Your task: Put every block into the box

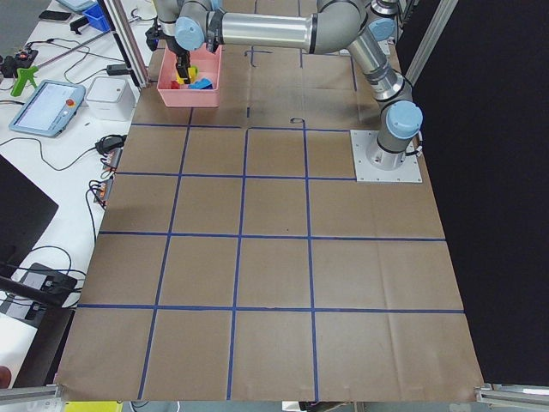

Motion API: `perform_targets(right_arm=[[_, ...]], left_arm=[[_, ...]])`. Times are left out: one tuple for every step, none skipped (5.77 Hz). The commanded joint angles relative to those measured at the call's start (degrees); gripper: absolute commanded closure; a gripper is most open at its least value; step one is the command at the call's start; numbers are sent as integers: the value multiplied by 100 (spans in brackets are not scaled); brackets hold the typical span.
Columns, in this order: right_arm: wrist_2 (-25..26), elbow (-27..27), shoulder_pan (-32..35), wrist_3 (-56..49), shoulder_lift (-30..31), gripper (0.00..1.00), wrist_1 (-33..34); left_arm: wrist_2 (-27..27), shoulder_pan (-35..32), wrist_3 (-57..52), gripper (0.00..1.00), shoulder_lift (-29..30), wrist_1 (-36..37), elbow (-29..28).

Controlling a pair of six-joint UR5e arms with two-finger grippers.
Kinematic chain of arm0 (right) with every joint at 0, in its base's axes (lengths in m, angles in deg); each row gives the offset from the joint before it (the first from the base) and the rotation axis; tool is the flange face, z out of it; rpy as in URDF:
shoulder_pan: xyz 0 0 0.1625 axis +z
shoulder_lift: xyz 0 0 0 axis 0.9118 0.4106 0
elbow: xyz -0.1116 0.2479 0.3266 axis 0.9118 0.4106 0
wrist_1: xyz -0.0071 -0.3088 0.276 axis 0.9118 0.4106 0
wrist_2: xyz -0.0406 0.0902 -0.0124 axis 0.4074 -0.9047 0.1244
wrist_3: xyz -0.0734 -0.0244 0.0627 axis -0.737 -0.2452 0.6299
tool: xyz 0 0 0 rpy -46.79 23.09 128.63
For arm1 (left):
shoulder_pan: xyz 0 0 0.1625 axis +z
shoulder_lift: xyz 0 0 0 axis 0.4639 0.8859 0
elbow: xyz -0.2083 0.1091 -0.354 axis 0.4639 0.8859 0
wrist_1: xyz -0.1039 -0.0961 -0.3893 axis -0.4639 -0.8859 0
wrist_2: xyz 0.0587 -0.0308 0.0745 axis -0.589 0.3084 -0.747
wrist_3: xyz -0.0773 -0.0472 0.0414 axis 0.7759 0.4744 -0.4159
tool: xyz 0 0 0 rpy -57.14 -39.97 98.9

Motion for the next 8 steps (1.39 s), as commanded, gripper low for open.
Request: perform_targets(right_arm=[[4,-7,19,13,9,0,-9],[13,-7,19,13,9,0,-17],[4,-7,19,21,18,0,-18],[4,-7,19,22,9,0,-18],[-5,2,11,13,1,0,-9],[-5,2,2,21,-25,0,0],[-14,2,10,22,-34,0,9],[-40,2,11,22,-35,0,9]], left_arm=[[16,-556,547,83,630,842,-25],[25,-584,671,80,772,1063,-34],[-10,-602,690,54,782,1161,-25],[-71,-628,725,17,721,1162,-16],[-80,-628,847,4,564,1084,-25],[-115,-594,1379,1,328,831,10],[-107,-567,1498,1,47,541,88],[-124,-375,1403,0,-330,-1,98]])
